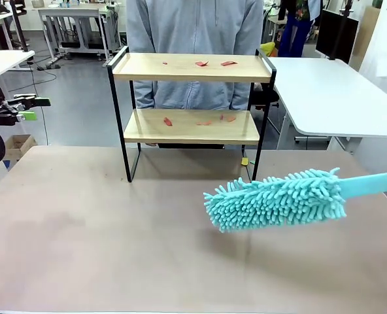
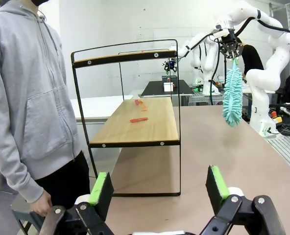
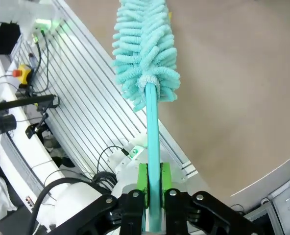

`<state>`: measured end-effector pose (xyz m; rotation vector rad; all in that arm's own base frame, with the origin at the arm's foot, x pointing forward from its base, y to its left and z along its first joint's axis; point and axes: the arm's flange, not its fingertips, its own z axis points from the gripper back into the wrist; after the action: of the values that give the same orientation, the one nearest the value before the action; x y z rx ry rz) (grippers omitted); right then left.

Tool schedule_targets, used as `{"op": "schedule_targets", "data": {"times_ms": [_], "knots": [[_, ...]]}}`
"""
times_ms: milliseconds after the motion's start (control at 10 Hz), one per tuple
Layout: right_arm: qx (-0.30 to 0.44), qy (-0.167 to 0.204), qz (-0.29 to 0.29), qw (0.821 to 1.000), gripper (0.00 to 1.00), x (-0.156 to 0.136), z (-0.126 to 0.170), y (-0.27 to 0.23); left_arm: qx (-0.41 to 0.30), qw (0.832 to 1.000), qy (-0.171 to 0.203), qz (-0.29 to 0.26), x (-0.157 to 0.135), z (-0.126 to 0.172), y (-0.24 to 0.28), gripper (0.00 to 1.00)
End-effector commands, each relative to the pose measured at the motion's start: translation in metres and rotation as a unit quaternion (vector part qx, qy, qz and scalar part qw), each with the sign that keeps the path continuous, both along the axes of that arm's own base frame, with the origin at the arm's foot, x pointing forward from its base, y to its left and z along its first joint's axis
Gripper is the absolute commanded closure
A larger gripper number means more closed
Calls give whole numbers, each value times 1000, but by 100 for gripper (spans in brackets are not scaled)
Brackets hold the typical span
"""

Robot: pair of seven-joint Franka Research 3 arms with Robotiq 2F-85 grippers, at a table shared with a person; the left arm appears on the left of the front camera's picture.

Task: Clean the shelf.
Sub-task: Clean the specific section of the Shelf indicated by the human with the Duster.

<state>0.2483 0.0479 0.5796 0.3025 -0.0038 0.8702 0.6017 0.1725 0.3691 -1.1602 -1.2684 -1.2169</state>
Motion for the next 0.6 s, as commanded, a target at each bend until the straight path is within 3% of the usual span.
{"op": "schedule_targets", "data": {"times_ms": [0,100,500], "knots": [[54,-1,5,999,87,2,-9,-10,4,1000,-6,-3,-1,2,-1,0],[0,0,0,1000,87,0,0,0,4,1000,-6,-3,-1,2,-1,0],[0,0,0,1000,87,0,0,0,4,1000,-6,-3,-1,2,-1,0]]}}
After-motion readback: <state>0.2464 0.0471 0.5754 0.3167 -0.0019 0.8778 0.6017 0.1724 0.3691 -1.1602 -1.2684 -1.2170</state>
